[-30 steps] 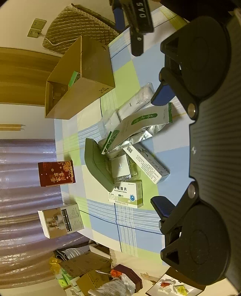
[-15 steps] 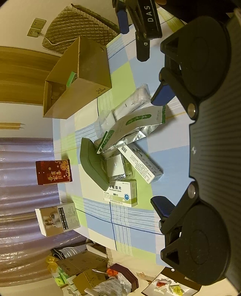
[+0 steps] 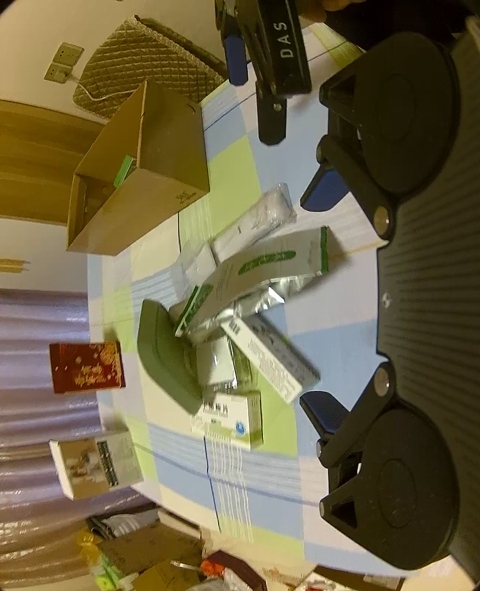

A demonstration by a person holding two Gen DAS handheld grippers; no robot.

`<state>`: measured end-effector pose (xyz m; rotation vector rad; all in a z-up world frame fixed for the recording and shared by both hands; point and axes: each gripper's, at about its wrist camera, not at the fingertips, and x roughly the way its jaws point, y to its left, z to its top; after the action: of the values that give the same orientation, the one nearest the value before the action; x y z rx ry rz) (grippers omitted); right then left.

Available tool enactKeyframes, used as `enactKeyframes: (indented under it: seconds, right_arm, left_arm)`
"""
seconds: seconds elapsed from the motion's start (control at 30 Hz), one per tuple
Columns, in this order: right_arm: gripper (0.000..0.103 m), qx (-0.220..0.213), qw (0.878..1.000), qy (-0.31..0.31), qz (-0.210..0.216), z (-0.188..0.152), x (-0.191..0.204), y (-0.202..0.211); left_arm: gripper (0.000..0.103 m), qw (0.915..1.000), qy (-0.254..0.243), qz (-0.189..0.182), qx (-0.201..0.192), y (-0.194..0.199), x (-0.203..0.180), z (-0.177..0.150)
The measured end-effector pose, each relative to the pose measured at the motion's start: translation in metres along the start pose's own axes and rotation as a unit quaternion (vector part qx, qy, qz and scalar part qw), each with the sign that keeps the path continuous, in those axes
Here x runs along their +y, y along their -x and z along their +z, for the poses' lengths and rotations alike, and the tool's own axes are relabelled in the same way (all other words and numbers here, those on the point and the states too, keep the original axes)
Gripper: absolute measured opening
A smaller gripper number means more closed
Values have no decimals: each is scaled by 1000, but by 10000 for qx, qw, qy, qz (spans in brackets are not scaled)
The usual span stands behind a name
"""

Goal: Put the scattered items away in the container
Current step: 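Grasp the silver foil bag with the left tool while the right tool grasps the wrapped white item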

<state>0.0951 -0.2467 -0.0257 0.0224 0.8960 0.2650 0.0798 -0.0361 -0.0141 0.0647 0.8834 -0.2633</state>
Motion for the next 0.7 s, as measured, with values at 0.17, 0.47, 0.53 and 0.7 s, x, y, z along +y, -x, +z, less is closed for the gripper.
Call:
enactKeyframes:
  seconds: [0.17, 0.47, 0.53, 0.7]
  right_arm:
    - [103, 39, 9999, -85, -41, 4, -12, -15]
    - [103, 224, 9988, -365, -225, 8, -50, -47]
    - [103, 270, 9986, -392, -232, 8, -55, -53]
    - [103, 361, 9980, -438, -282, 10, -63, -67]
  left_arm:
    - [95, 9997, 127, -165, 159, -36, 0, 10]
    - [76, 9986, 310, -230, 351, -97, 4, 24]
    - [72, 9980, 375, -295, 411, -108, 5, 26]
    - [55, 9966, 431, -514, 476, -128, 6, 28]
